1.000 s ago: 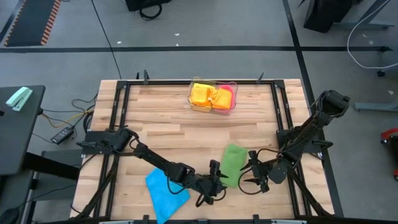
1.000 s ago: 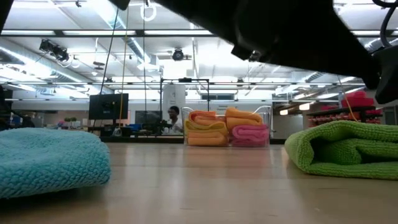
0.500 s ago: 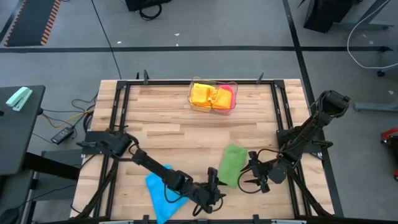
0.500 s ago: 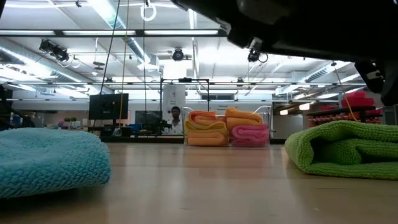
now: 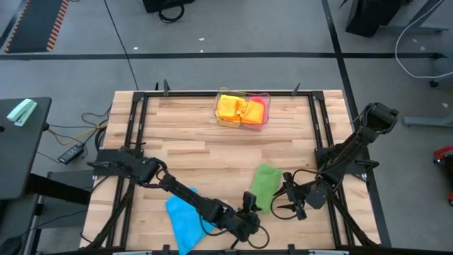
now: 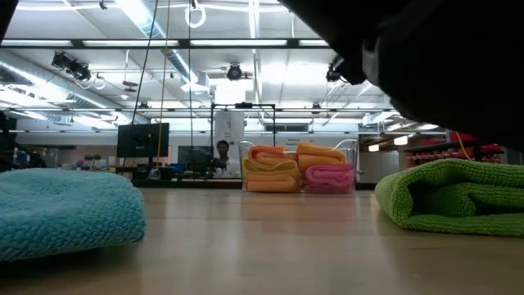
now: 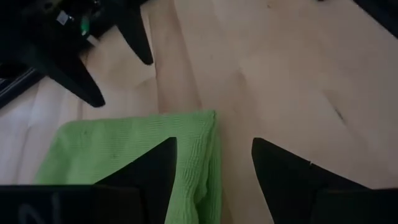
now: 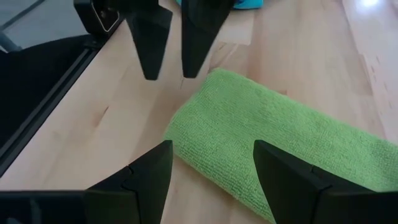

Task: Fold microfiber towels
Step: Fold the green microfiber cloth

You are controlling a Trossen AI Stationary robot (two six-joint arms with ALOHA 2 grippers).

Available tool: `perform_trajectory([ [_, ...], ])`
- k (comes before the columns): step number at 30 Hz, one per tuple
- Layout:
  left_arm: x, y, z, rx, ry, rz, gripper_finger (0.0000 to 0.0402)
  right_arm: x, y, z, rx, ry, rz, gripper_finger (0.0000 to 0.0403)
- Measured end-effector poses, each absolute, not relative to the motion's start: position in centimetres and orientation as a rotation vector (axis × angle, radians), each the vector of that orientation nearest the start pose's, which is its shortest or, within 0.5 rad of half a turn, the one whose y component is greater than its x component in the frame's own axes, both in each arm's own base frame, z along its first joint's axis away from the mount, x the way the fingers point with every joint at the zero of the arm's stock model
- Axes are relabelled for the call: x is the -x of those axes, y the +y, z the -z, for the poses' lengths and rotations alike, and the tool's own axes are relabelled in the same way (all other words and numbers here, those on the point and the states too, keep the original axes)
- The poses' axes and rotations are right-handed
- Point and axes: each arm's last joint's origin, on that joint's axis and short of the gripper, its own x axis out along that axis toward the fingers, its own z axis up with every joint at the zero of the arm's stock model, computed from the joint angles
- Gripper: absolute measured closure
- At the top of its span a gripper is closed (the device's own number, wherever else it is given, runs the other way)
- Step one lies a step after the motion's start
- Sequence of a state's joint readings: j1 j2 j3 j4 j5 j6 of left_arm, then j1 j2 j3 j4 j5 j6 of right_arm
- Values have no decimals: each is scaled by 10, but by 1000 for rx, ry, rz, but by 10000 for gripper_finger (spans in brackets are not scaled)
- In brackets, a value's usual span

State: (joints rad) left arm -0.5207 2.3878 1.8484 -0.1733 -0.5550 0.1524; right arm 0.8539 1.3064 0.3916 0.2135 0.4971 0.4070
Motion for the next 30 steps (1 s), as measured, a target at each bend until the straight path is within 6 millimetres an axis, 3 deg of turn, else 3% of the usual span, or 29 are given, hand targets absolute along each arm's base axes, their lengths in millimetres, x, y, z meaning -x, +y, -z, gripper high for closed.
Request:
perform_trajectory([
  [8,-466,-236,-139,-546,665,2,182,-154,156,-140,59,608,-222,169],
  [19,-463,-236,-126,-641,721,-7,120,-154,156,-140,59,606,-223,169],
  [30,-464,-230,-115,-778,766,-12,156,-154,156,-140,61,605,-224,169],
])
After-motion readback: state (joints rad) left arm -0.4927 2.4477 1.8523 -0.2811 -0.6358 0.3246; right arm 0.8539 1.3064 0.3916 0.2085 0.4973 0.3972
